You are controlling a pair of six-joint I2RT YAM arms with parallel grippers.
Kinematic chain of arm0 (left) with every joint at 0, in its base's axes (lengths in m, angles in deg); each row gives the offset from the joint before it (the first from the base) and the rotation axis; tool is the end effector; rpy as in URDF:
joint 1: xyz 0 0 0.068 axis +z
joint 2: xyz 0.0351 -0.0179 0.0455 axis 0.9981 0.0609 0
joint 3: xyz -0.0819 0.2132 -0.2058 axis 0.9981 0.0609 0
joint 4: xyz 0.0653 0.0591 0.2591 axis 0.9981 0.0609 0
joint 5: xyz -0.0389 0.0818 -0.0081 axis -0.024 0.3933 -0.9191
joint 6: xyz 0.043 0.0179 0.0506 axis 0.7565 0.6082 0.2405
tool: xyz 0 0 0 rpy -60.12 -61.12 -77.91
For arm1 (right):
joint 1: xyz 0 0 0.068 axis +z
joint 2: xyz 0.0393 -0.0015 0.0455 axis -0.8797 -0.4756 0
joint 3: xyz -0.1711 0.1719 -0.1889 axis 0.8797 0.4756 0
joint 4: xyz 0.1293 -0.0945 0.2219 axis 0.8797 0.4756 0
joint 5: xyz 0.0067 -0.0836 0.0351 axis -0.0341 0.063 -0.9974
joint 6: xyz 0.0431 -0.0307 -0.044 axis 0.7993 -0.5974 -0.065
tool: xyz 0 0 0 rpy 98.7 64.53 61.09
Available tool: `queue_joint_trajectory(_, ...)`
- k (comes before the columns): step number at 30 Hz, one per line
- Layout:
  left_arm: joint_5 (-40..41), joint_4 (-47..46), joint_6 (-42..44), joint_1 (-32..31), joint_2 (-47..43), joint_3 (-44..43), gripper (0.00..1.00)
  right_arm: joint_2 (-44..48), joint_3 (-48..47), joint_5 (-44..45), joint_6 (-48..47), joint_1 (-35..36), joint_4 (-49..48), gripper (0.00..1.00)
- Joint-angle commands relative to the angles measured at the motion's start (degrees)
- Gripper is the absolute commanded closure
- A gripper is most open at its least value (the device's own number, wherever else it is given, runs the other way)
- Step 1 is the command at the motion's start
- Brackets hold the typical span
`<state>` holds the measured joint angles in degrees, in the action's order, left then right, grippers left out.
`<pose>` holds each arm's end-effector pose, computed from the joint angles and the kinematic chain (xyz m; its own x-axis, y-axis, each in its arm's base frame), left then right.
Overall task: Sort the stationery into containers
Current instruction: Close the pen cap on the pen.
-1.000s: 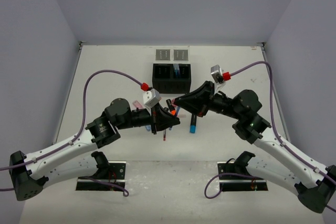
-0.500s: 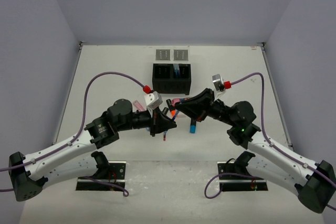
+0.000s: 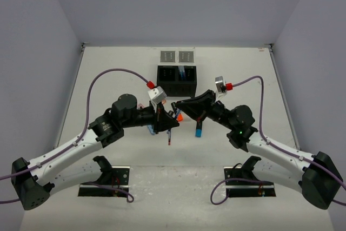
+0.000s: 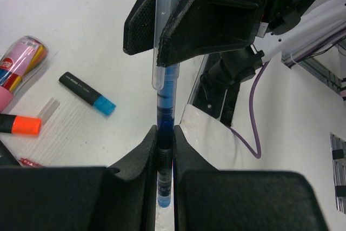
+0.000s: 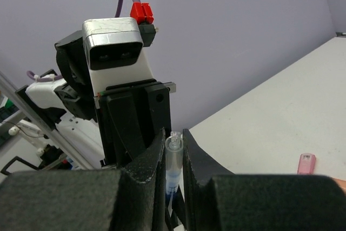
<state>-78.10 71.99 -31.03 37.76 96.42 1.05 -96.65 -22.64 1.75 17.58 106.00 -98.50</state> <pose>0.1303 -0.1850 0.3466 -0.5244 0.0373 -0.8507 0.8129 0.3191 -0.4871 0.1490 0.1764 0.3321 -0.4075 0.4472 -0.7962 -0.8464 0.1423 0.5132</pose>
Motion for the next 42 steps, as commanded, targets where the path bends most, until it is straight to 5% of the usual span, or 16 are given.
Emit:
queue_joint_trajectory(1, -1.86, -35.32, -6.31, 2.87, -0.90, -7.18, 1.00, 1.00, 1.50, -8.32, -3.08, 4.10, 24.38, 1.00)
queue_joint_trajectory(7, -5.65, -44.58, -11.22, 1.99, -4.45, 10.69, 1.00, 8.50, -10.84, -0.03, -5.92, 3.16, 35.34, 0.97)
queue_joint_trajectory(12, -7.33, -44.95, -10.91, 1.55, -7.21, 17.85, 1.00, 7.31, -19.73, -1.41, -6.35, 0.42, 37.31, 0.95)
queue_joint_trajectory(21, -6.15, -42.20, -8.22, 1.55, -8.65, 22.37, 1.00, 5.03, -33.12, -0.84, -7.93, -1.71, 43.42, 0.41)
queue_joint_trajectory(28, -4.91, -44.52, -10.10, 1.55, -9.49, 23.76, 1.00, 5.98, -34.43, -5.96, -11.23, -4.84, 46.97, 0.50)
queue_joint_trajectory(33, -3.82, -44.34, -10.69, 1.55, -11.05, 22.70, 1.00, 6.76, -26.64, -13.44, -11.93, -4.24, 44.43, 0.44)
queue_joint_trajectory(38, -3.29, -45.43, -11.41, 1.51, -10.55, 21.65, 1.00, 7.30, -19.48, -11.97, -10.09, -0.24, 39.20, 0.42)
queue_joint_trajectory(42, -3.29, -46.74, -12.11, 1.47, -8.77, 20.74, 1.00, 6.32, -18.16, -11.48, -9.31, 1.23, 36.46, 0.51)
